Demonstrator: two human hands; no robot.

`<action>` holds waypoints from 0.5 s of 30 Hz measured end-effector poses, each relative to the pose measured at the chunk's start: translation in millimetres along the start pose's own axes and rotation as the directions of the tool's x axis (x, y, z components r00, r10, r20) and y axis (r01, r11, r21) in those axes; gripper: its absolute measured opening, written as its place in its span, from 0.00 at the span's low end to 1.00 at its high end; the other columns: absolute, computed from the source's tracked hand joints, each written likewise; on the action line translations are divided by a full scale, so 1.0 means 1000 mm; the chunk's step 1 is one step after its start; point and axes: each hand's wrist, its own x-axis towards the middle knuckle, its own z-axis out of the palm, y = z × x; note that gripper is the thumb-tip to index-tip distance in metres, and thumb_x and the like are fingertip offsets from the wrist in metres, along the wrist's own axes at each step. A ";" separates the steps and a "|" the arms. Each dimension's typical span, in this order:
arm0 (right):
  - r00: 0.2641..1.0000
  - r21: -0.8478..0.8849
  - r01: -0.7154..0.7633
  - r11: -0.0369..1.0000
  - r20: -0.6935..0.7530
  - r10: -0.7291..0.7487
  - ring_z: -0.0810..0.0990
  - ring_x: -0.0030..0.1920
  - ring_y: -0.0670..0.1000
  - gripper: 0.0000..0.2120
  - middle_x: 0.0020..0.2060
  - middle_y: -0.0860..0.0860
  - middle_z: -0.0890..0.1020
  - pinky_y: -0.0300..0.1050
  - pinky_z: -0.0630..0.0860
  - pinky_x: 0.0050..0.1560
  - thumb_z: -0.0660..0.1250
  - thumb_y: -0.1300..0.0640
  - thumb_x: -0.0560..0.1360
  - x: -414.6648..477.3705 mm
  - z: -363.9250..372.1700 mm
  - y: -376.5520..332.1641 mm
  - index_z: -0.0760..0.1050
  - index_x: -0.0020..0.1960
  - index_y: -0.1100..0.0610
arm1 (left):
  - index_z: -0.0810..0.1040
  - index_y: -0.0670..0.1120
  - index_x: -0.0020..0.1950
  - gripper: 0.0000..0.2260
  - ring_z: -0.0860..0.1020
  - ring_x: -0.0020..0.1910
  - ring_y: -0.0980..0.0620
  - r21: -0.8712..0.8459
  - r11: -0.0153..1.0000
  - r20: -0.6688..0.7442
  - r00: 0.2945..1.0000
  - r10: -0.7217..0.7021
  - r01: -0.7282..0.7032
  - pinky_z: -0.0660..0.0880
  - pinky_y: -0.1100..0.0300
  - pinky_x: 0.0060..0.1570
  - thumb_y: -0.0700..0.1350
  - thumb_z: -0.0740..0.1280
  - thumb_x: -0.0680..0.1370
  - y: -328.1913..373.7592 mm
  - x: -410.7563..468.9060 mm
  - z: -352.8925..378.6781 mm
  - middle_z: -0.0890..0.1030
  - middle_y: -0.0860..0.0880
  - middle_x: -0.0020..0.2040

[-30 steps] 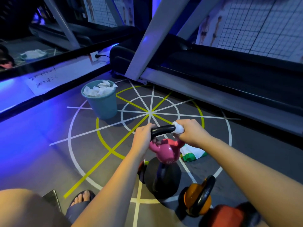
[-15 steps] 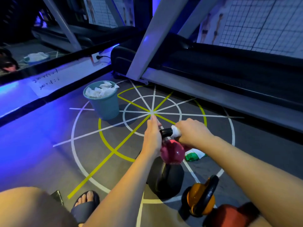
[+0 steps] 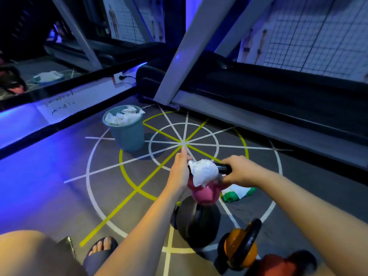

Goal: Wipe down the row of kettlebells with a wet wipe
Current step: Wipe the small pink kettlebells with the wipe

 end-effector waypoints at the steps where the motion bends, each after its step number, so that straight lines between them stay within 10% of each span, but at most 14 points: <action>1: 1.000 -0.005 -0.016 1.000 -0.025 0.016 0.80 0.37 0.51 0.05 0.33 0.48 0.80 0.37 0.71 0.31 0.71 0.58 0.69 0.002 0.005 -0.001 0.76 0.38 0.52 | 0.74 0.50 0.47 0.23 0.76 0.50 0.48 0.063 0.998 0.026 1.000 0.013 -0.015 0.71 0.49 0.56 0.68 0.53 0.81 0.001 -0.001 0.001 0.78 0.52 0.45; 4: 0.996 0.026 -0.062 0.998 -0.066 0.063 0.78 0.34 0.53 0.09 0.32 0.51 0.79 0.40 0.67 0.27 0.69 0.59 0.72 0.004 0.010 -0.003 0.74 0.34 0.53 | 0.72 0.51 0.54 0.17 0.77 0.53 0.53 0.181 0.980 0.031 0.996 0.080 -0.085 0.71 0.54 0.53 0.63 0.55 0.84 0.004 -0.007 -0.002 0.79 0.53 0.51; 8: 0.994 0.014 -0.076 0.997 -0.073 0.077 0.77 0.35 0.53 0.11 0.36 0.52 0.78 0.41 0.68 0.30 0.68 0.60 0.73 0.005 0.010 -0.007 0.72 0.34 0.51 | 0.74 0.54 0.65 0.18 0.75 0.62 0.61 0.295 0.786 0.192 0.839 0.509 -0.544 0.71 0.57 0.63 0.61 0.64 0.79 0.032 -0.017 -0.022 0.77 0.56 0.62; 11: 0.991 -0.059 -0.083 0.995 -0.113 0.076 0.81 0.45 0.59 0.04 0.46 0.57 0.81 0.47 0.78 0.43 0.70 0.58 0.72 0.011 0.016 -0.012 0.78 0.46 0.54 | 0.60 0.54 0.80 0.38 0.68 0.73 0.54 0.630 0.460 0.587 0.771 0.247 -0.626 0.68 0.54 0.70 0.65 0.66 0.73 0.049 -0.021 -0.011 0.69 0.53 0.75; 13: 0.991 -0.077 -0.071 0.994 -0.120 0.062 0.80 0.48 0.61 0.08 0.48 0.58 0.80 0.49 0.77 0.46 0.69 0.59 0.73 0.013 0.017 -0.017 0.78 0.52 0.55 | 0.61 0.52 0.79 0.34 0.73 0.69 0.46 0.812 0.190 0.537 0.834 0.128 -0.552 0.73 0.49 0.62 0.59 0.67 0.75 0.044 -0.022 0.003 0.75 0.48 0.69; 15: 0.992 -0.062 -0.060 0.996 -0.117 0.053 0.79 0.46 0.60 0.09 0.47 0.57 0.79 0.47 0.74 0.43 0.67 0.61 0.73 0.014 0.017 -0.022 0.79 0.52 0.53 | 0.71 0.51 0.68 0.21 0.78 0.58 0.43 0.892 0.156 0.398 0.901 0.172 -0.423 0.74 0.51 0.49 0.52 0.68 0.76 0.041 -0.016 0.007 0.80 0.47 0.57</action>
